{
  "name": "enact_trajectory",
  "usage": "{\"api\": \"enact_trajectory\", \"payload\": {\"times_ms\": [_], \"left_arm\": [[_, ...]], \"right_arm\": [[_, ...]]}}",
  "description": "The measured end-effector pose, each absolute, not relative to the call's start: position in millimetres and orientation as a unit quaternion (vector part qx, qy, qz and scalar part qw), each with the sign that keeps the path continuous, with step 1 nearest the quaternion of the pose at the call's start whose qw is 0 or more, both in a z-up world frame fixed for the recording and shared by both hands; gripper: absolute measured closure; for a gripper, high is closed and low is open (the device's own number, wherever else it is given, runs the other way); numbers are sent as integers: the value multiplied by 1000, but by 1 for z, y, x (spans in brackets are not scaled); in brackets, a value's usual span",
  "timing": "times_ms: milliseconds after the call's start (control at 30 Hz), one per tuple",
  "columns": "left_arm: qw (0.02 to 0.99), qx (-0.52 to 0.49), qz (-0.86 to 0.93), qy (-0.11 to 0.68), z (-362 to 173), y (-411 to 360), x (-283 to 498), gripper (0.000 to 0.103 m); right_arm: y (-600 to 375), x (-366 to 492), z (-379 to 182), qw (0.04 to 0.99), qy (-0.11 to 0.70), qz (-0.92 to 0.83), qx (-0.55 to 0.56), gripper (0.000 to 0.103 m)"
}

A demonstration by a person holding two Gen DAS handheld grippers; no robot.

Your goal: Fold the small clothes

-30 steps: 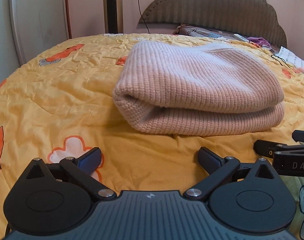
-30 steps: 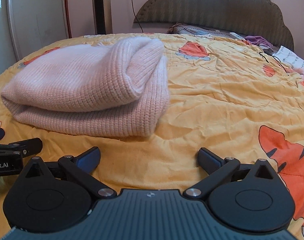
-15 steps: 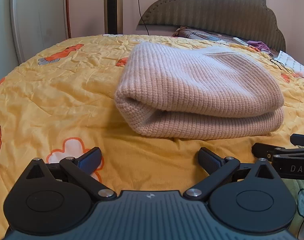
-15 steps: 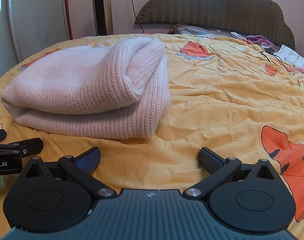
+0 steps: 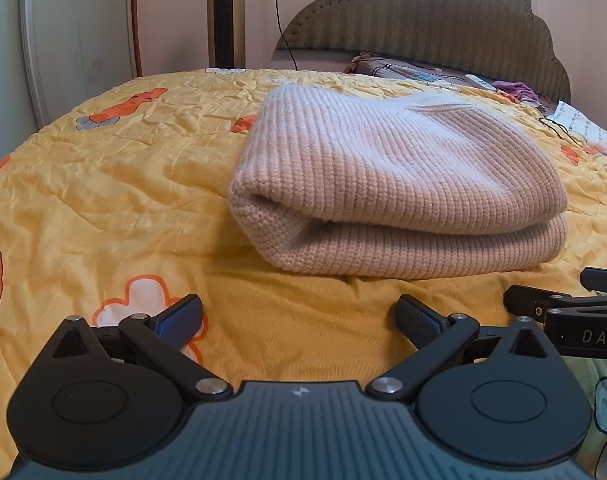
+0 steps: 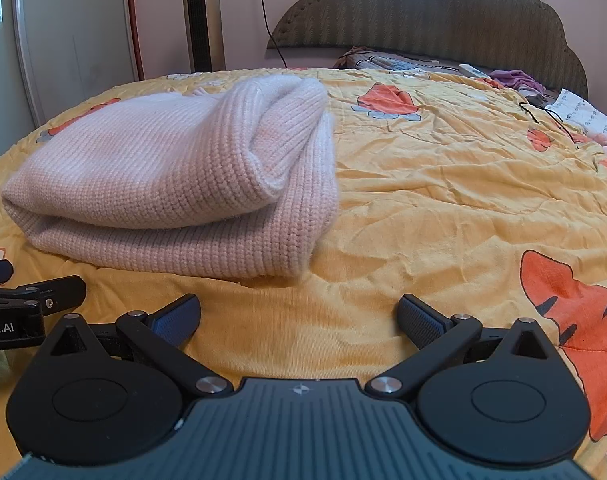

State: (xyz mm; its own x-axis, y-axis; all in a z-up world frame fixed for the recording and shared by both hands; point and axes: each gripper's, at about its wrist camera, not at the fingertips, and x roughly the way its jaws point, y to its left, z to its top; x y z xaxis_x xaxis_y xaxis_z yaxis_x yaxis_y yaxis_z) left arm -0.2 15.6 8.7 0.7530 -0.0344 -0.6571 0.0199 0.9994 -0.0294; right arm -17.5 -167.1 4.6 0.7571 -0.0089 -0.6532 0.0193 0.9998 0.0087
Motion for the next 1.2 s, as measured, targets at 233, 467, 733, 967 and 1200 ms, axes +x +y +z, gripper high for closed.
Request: {"api": "enact_trajectory", "payload": {"times_ms": [233,467,733,967,1200], "left_arm": [[936,-13,-15,350,9,16,0,0],[937,-14,-15,350,9,16,0,0],[937,-15,-16,350,9,16,0,0],[937,-14,-16,350,9,16,0,0],[937,-17,-16,349,9,16,0,0]], "right_arm": [[-167,-17,4,937,349,-8,7,1],[-167,-18,4,937,348,-8,8,1],[-167,-18,5,937,348,-8,8,1],[-167,-18,5,937,348,-8,8,1],[-167,-18,4,937,348,-8,9,1]]}}
